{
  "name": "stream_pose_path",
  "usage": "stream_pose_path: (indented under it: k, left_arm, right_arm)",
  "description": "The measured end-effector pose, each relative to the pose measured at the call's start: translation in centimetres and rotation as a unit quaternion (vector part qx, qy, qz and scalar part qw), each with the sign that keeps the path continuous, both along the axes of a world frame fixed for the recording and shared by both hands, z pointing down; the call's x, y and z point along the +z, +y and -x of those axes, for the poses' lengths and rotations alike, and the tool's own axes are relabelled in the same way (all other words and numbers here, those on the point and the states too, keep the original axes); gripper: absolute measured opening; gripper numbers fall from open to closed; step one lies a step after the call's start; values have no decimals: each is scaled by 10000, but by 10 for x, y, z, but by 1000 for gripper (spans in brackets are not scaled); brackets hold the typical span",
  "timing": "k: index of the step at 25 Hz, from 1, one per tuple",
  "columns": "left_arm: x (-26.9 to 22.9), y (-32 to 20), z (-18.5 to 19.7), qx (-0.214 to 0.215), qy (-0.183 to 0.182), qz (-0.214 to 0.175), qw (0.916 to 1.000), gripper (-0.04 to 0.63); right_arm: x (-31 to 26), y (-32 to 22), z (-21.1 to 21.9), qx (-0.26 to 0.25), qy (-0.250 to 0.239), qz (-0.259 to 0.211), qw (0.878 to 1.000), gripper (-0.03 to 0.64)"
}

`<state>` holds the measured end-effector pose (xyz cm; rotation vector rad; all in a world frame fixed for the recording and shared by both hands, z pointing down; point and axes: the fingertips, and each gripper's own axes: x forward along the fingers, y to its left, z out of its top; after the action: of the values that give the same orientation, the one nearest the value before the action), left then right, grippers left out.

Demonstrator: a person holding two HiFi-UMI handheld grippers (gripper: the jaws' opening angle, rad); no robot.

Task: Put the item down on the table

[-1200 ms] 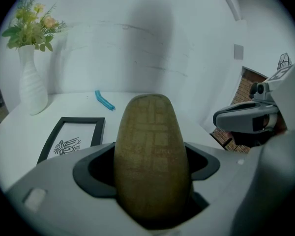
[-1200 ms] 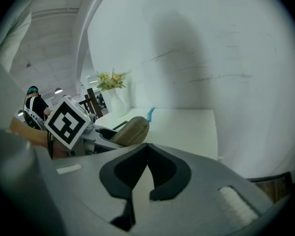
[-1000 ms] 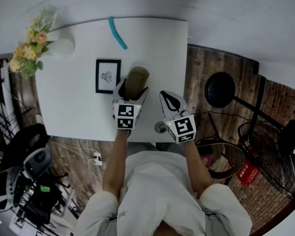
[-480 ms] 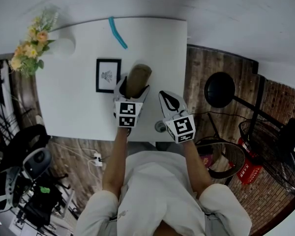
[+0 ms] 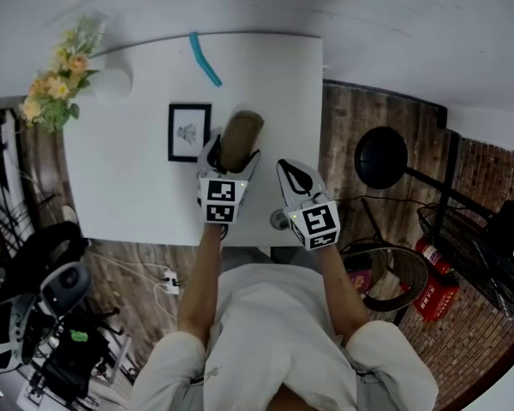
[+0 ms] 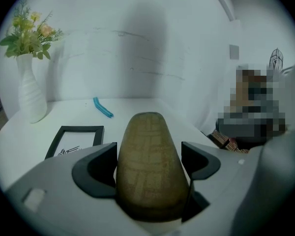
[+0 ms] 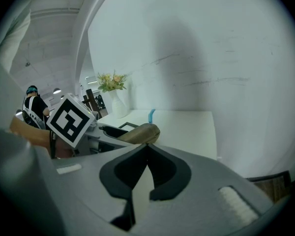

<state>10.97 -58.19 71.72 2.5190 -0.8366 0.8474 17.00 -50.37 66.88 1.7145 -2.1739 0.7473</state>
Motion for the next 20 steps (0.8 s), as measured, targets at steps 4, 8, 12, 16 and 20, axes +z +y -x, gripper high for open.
stream_pose_path:
  k: [4,8,12,16,20]
  left_arm:
    - [-6,1,1,13,44,-50,10000,428]
    - [-15,3,3,21,99,-132,9999,423]
    - [-30,3,8,31,197,-263,9995,408]
    - [-51,5,12,113,307,-458,9984,369]
    - [-74,6,15,216,473,-662,9965,312]
  right_arm:
    - [-2,3,0,15,28,-23,10000,3]
    - [-5,5,0,39,65,-53,10000,3]
    - [-12,5,2,64,104,-118,9999,3]
    - [-22,6,3,89,165,-216,9996,3]
    - [-35,4,4,114,229,-352,9991,3]
